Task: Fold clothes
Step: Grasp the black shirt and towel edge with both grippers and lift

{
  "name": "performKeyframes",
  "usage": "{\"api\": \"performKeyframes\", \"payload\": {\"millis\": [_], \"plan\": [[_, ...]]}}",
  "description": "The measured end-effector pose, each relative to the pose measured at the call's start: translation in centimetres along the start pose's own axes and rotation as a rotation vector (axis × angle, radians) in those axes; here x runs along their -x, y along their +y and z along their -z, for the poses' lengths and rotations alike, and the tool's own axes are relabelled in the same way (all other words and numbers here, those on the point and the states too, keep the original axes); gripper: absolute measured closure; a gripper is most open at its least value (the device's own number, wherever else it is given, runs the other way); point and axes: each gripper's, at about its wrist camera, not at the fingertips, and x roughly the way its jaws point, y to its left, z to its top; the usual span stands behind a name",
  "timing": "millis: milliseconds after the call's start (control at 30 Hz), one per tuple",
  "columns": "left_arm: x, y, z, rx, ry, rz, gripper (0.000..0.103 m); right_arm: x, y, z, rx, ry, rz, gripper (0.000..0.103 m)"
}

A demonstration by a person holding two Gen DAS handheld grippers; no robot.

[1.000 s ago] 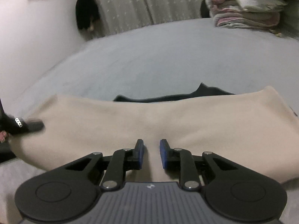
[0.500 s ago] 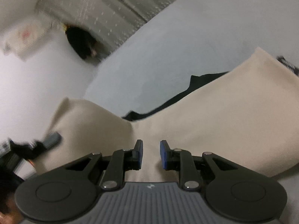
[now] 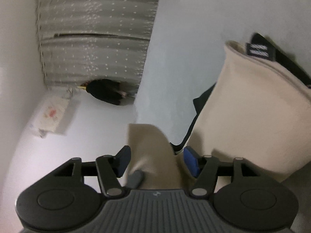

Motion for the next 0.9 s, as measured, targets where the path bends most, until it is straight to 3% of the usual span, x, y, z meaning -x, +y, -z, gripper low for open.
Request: {"api": "performKeyframes", "payload": {"millis": [133,267,400,533,700,900], "plan": [[-2.0,-0.8,1.2,-0.056,0.050,0.007,0.072,-0.4,-0.6,-0.9,-0.022,0.014,-0.011,0.042],[-3.0,-1.2,2.5,-0.131,0.102,0.039,0.068,-0.3,-0.4,-1.6,0.010,0.013,0.033,0.040],[-2.3,-1.4,2.5,-0.179,0.124,0.090,0.058,0.0,-0.1,-1.7,0.016,0.018,0.048,0.040],[-0.8,-1.2,1.6,-0.186,0.151,0.140,0.055,-0.2,0.7,-1.6,0.076,0.020,0.095,0.041],[1.3,-0.3,0.1,-0.186,0.124,0.151,0.055,-0.4,1.9,-0.9,0.156,0.002,0.170,0.054],[3.1,2.4,-1.6,-0.151,0.031,0.065,0.058,-0.9,3.4,0.0,0.228,-0.010,0.237,0.055]]}}
